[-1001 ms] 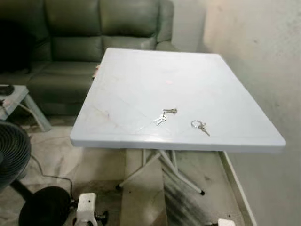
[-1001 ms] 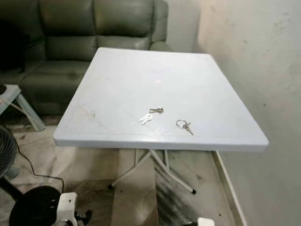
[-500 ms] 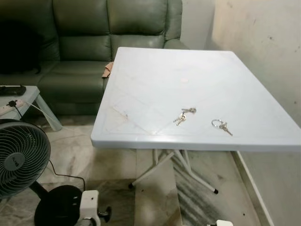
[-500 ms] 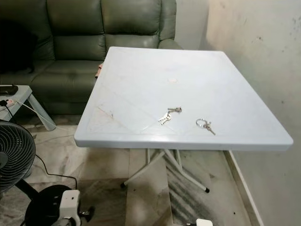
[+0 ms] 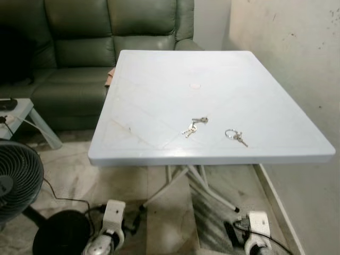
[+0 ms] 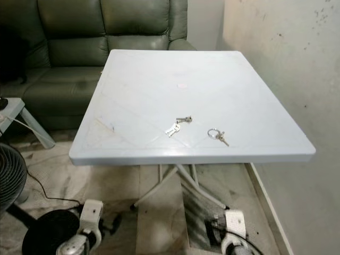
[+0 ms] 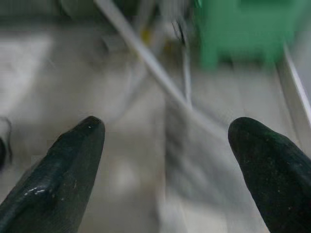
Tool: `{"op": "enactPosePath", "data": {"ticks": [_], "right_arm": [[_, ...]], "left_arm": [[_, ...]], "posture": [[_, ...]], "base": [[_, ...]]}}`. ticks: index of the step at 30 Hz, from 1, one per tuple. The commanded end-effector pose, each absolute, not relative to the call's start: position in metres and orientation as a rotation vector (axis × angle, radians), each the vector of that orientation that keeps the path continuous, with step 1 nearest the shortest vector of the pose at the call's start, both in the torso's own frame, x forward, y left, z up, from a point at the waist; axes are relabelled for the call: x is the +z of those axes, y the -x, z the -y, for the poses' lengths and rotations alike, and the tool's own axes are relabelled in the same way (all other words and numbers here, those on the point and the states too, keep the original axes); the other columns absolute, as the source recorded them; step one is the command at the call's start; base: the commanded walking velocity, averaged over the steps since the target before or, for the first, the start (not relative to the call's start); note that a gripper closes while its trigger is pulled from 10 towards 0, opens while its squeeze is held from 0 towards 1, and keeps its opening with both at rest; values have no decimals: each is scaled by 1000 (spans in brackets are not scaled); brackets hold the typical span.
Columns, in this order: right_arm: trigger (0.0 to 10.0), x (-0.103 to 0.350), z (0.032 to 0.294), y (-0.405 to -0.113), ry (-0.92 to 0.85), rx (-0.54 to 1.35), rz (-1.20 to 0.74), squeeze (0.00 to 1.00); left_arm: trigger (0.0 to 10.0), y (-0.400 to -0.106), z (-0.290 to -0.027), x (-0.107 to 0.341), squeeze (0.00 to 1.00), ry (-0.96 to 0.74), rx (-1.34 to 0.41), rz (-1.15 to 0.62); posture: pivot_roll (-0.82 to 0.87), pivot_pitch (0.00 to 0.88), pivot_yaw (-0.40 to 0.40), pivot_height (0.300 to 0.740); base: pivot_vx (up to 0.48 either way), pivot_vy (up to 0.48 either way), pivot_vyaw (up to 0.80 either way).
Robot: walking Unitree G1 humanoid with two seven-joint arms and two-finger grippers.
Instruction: Hang keys on a hook
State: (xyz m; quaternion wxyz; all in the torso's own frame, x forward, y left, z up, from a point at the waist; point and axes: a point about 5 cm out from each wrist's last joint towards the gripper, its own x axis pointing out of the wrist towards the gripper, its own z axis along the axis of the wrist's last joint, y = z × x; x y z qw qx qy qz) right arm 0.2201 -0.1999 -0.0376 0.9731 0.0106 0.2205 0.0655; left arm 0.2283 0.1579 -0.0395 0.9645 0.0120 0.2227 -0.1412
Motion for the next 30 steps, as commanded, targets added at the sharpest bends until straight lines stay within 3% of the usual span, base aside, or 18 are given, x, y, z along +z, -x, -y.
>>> {"op": "enactPosePath", "data": {"ticks": [1, 12, 30], "right_arm": [[10000, -27, 199, -229, -17, 141, -375, 0], [10000, 36, 212, -266, 3, 166, -51, 0], [10000, 94, 195, -300, -76, 166, 136, 0]], "left_arm": [[10000, -233, -159, -33, 0, -40, -308, -400], [10000, -267, -154, 20, 0, -54, -375, -82], [10000, -295, -151, 83, 0, 27, -327, 151]], "posture": [[-26, 0, 11, 740], [-22, 0, 11, 740], [-6, 0, 8, 740]], "base": [[0, 0, 0], [0, 0, 0], [0, 0, 0]]}}
